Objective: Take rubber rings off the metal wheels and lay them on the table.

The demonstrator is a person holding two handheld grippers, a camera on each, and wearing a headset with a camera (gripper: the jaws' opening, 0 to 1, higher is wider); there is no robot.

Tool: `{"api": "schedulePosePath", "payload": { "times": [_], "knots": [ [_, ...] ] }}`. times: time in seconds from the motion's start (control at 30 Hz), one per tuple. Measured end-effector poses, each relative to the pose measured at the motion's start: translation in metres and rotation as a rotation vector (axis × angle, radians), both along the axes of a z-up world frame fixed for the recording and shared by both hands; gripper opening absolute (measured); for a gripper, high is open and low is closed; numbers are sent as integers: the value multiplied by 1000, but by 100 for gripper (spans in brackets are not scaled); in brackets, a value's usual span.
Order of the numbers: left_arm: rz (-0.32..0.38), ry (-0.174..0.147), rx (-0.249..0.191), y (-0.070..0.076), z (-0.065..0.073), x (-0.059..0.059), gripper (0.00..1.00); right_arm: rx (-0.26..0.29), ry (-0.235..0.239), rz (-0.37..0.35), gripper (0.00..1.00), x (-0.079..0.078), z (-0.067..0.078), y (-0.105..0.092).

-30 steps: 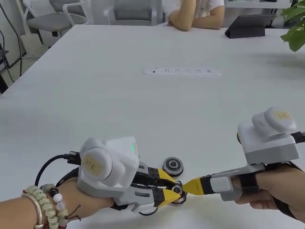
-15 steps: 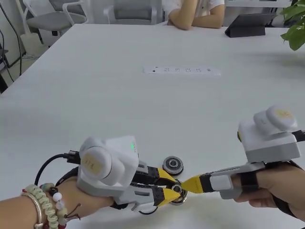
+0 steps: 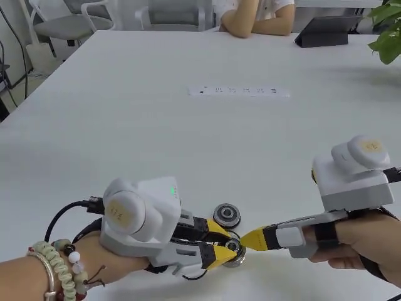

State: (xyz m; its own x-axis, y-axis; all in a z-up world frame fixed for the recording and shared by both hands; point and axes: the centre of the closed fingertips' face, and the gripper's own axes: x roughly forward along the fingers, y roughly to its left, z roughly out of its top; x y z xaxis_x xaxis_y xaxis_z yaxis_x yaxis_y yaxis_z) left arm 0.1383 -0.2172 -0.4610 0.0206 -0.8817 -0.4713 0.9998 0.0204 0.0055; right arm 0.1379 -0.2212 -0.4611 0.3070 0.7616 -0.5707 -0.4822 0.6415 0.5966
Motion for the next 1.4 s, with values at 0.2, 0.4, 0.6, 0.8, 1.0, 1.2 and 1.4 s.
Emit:
{"api": "schedulePosePath", "payload": {
  "times": [0.2, 0.4, 0.6, 0.8, 1.0, 1.2, 1.4],
  "knots": [
    [12, 11, -3, 0, 1, 0, 8, -30, -2, 8, 0, -1, -4, -2],
    [12, 27, -3, -1, 1, -2, 10, -42, -5, 11, 0, -1, -5, -3],
    [7, 29, 15, -1, 1, -3, 12, -41, -5, 11, 0, -1, -5, -3],
    [-14, 13, 31, 0, 1, -4, 13, -38, -3, 6, 0, -1, -5, -4],
    [-19, 5, 12, 0, 13, -2, 13, -37, -4, 5, 0, -1, -4, -4],
    [-9, -19, 3, 3, 25, 5, 17, -37, -6, 3, 0, 0, -4, -5],
    [-3, -19, -14, 6, 34, 8, 26, -36, -3, 1, 0, 0, -4, -5]
  ]
}}
